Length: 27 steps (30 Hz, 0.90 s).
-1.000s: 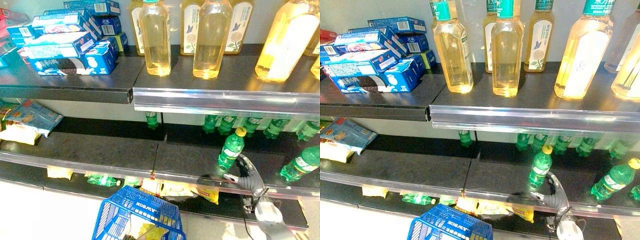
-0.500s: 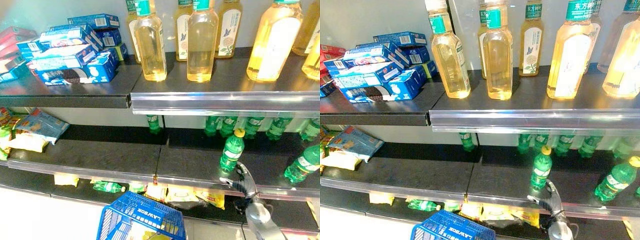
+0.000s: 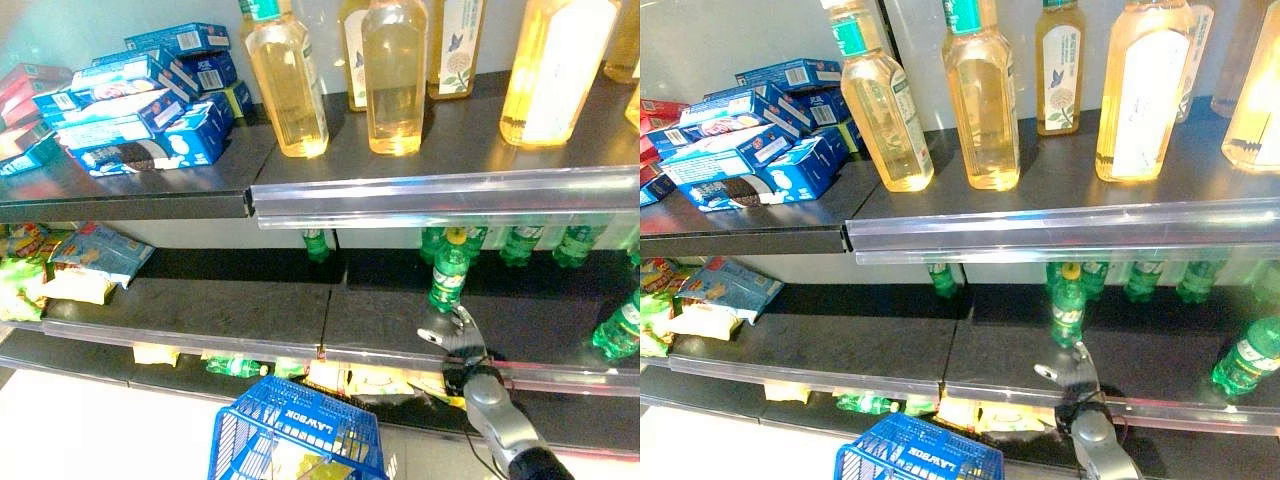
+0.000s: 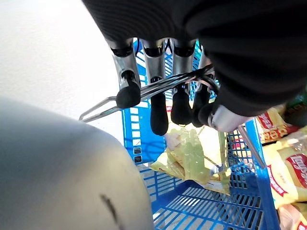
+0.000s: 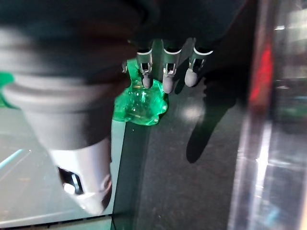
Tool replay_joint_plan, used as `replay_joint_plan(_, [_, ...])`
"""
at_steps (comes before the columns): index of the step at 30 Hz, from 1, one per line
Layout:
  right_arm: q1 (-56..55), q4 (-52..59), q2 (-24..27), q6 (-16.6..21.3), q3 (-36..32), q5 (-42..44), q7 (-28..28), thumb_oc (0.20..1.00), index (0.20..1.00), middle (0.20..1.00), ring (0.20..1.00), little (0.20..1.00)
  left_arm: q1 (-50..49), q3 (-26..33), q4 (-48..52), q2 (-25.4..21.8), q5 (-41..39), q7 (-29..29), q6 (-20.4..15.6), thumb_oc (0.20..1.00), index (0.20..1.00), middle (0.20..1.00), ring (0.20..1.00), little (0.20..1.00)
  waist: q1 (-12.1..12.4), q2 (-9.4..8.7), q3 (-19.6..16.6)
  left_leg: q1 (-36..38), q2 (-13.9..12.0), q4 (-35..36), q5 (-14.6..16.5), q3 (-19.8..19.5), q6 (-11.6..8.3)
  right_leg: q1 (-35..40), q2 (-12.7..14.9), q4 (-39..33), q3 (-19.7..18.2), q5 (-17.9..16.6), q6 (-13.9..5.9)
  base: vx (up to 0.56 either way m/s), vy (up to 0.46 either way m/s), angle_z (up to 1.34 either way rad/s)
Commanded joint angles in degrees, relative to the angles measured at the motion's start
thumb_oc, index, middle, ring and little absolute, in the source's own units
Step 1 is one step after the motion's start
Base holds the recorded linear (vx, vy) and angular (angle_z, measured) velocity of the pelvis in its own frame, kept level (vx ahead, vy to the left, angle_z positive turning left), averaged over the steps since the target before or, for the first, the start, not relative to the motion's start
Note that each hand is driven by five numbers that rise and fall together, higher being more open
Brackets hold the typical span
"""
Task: Pick up the snacks into the basket
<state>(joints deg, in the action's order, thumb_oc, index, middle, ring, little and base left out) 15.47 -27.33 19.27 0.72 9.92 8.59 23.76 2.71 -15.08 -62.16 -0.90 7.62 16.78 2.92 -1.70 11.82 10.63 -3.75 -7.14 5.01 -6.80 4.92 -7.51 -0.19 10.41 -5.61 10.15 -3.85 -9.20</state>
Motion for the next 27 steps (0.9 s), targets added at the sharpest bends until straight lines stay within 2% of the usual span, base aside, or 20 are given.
replay_joint_plan(1, [8.7,0.8,0.2,0.3,-2.2,-2.3,3.5,1.000,1.000,1.000,1.000,1.000,2.1,-4.7,-4.4,-2.6,-1.0,3.5,0.4,0.200,0.200,0.200,0.200,0.200,3.8,-2.86,4.3,1.5,5.3,-0.3,4.0,0.8,2.94,-1.6,2.1,0.6,1.2,1.0,-0.80,-0.04,0.032,0.04])
replay_joint_plan(6, [9.2,2.0,0.9,0.5,-3.1,-2.8,5.0,1.000,1.000,1.000,1.000,1.000,2.8,-4.5,-4.2,-2.5,-1.7,4.2,0.2,0.200,0.200,0.200,0.200,0.200,3.8,-2.80,5.4,0.6,5.5,-0.4,3.8,0.9,2.96,-2.8,2.4,0.6,0.9,0.3,-0.92,-0.04,0.021,0.03])
replay_joint_plan(12, [2.0,8.4,0.9,0.5,-5.1,-5.9,4.0,1.000,1.000,1.000,1.000,1.000,3.6,-2.8,-4.3,-2.2,-2.1,5.1,0.3,0.200,0.200,0.200,0.200,0.200,2.6,-3.74,6.5,0.3,5.6,-0.5,3.9,1.0,3.19,-3.3,2.4,0.6,0.5,-0.1,-0.99,-0.01,0.002,0.00])
replay_joint_plan(16, [-2.0,10.1,0.6,0.6,-6.7,-7.2,4.4,1.000,1.000,1.000,1.000,1.000,3.7,-2.3,-4.3,-2.3,-1.3,5.8,0.4,0.200,0.200,0.200,0.200,0.200,1.9,-4.30,6.6,0.4,5.6,-0.5,4.1,1.2,3.29,-3.3,2.4,0.6,0.2,-0.1,-1.03,0.00,0.003,0.02])
replay_joint_plan(17, [-3.1,10.0,0.6,0.5,-7.0,-8.5,5.9,1.000,1.000,1.000,1.000,1.000,3.7,-2.4,-4.1,-2.4,-0.6,6.9,0.6,0.200,0.200,0.200,0.200,0.200,1.6,-4.38,6.6,0.5,5.6,-0.6,4.2,1.3,3.36,-3.3,2.5,0.6,0.0,-0.2,-1.07,0.00,0.000,0.00])
replay_joint_plan(21, [-0.8,6.9,0.2,0.0,-7.1,-8.2,8.7,1.000,1.000,1.000,1.000,1.000,3.8,-3.7,-2.9,-3.0,1.6,8.3,0.9,0.200,0.200,0.200,0.200,0.200,1.7,-4.21,6.8,0.4,5.8,-0.6,4.4,1.7,3.47,-3.8,2.8,0.6,-0.3,-0.5,-1.37,-0.02,0.021,-0.02])
replay_joint_plan(27, [4.7,3.5,1.7,-0.4,-7.0,-7.8,9.7,1.000,1.000,1.000,1.000,1.000,3.5,-3.8,-2.7,-3.6,1.4,8.1,0.6,0.200,0.200,0.200,0.200,0.200,2.5,-4.50,6.6,-0.1,6.0,-0.4,4.2,1.5,3.54,-4.8,3.0,0.6,-0.2,-1.0,-1.53,0.00,0.004,-0.01])
